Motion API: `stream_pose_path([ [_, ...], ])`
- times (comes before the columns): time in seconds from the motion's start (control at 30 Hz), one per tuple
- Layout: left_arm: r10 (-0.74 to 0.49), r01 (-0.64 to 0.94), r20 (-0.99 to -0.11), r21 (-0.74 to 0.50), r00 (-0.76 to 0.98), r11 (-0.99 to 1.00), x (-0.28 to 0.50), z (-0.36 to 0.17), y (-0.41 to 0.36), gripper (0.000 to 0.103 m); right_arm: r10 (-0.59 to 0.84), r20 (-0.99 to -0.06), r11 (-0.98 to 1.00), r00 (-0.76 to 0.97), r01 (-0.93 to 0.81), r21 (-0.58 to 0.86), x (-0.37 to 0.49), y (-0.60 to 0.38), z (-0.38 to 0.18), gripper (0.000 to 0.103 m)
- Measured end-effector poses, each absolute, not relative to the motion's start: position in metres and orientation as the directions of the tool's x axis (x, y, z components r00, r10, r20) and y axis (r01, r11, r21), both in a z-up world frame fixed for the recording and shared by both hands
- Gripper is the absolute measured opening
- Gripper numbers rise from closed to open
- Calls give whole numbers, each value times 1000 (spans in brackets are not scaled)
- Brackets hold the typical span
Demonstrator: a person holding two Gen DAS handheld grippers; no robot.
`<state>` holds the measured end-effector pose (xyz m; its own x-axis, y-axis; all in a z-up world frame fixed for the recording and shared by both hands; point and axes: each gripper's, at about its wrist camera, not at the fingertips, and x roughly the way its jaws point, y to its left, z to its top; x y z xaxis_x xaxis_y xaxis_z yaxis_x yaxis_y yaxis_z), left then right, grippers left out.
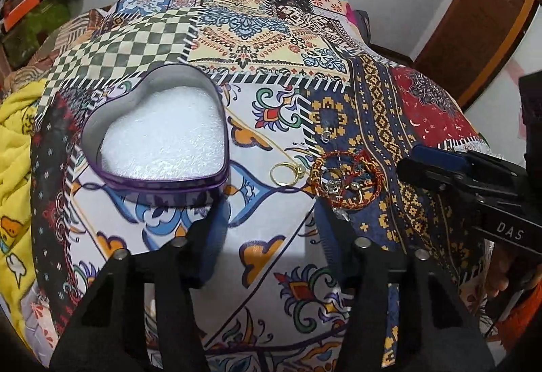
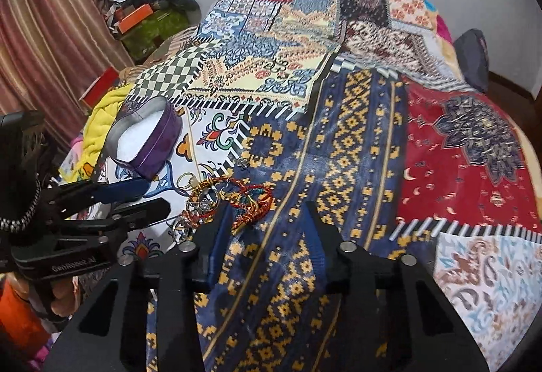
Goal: Organize jewelry
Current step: 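Lower both tools toward the jewelry lying beside the heart tin, then grasp the gold ring with the left tool while the right tool grasps the red-gold bracelet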
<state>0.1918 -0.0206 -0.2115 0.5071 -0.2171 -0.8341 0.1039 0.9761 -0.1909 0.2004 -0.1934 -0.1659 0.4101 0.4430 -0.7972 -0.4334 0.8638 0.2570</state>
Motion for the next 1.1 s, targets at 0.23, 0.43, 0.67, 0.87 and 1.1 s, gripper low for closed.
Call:
stream_pose_path([
  [0.23,-218,133,-841,-175,494,976,205,-217,-26,42,449,-820,850,354,-452,270,204,-184,-181,29],
  [0.43,-225,123,-840,-189,493,974,216,-222,-27,42,442,-830,844,339,-470,258,208,-176,-186,25],
  [0.67,-177,135,-837,-124,518,983,217,-226,-37,33,425,-833,850,353,-471,234,209,-174,-192,11],
  [0.87,-216,120,-840,-180,498,976,222,-225,-34,24,420,-826,859,376,-459,228,205,-176,-185,8],
  [1.1,-243,126,-836,-208,492,970,215,-222,-36,23,432,-799,867,419,-436,240,196,-187,-165,8],
])
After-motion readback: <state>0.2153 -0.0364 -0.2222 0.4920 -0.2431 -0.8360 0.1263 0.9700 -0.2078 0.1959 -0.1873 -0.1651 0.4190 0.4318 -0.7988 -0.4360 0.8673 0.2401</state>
